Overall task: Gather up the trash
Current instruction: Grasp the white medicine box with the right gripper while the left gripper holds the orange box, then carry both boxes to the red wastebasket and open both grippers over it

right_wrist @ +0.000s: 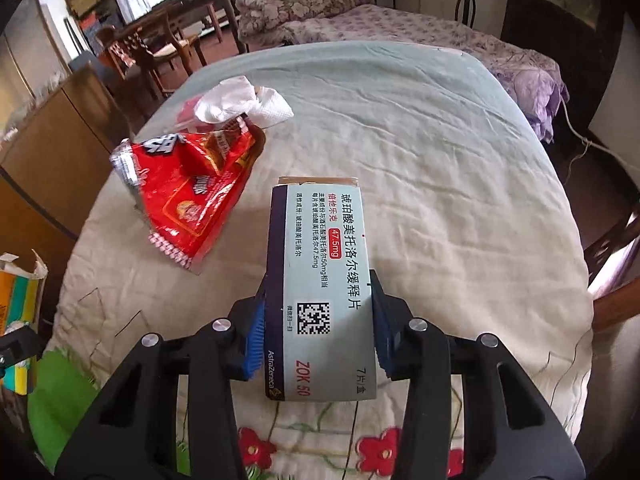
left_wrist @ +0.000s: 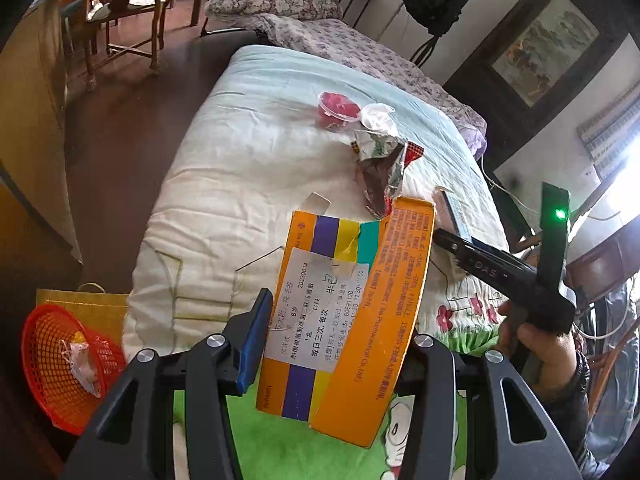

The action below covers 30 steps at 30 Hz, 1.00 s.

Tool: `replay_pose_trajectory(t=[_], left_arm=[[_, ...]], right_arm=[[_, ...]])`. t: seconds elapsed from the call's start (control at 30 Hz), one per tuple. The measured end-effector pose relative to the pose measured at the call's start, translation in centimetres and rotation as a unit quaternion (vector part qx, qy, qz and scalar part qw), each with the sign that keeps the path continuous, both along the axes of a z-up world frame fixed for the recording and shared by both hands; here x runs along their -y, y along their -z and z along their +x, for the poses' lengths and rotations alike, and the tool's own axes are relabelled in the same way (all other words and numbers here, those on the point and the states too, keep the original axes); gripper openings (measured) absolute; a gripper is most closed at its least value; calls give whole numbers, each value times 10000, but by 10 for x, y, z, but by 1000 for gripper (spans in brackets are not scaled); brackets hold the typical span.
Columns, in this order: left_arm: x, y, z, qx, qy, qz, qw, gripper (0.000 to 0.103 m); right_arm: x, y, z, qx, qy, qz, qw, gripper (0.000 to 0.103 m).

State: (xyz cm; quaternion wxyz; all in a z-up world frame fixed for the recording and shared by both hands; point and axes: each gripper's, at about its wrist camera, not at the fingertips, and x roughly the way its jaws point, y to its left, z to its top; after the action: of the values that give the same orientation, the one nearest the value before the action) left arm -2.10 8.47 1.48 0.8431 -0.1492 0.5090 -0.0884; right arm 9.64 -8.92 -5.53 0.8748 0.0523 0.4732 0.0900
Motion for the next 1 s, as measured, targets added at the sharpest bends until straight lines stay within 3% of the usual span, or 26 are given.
replay_pose_trajectory(t=[0.3, 0.53, 0.73, 1.0], left_arm=[[-32, -10, -28, 149, -384, 21, 9991, 48], [-76, -9, -55, 181, -857, -67, 9961, 48], [-130, 0, -86, 106, -1404, -127, 9900, 48], [-211, 20, -130, -124, -2260, 14, 9740, 48]], right_arm=[[-12, -23, -30, 229, -328, 470, 9981, 44], [-70, -49, -62, 299, -1252, 652, 9895, 44], [-150, -65, -83, 214, -2288, 639, 9711, 44], [-277, -67, -109, -196, -3556, 622, 9324, 45]])
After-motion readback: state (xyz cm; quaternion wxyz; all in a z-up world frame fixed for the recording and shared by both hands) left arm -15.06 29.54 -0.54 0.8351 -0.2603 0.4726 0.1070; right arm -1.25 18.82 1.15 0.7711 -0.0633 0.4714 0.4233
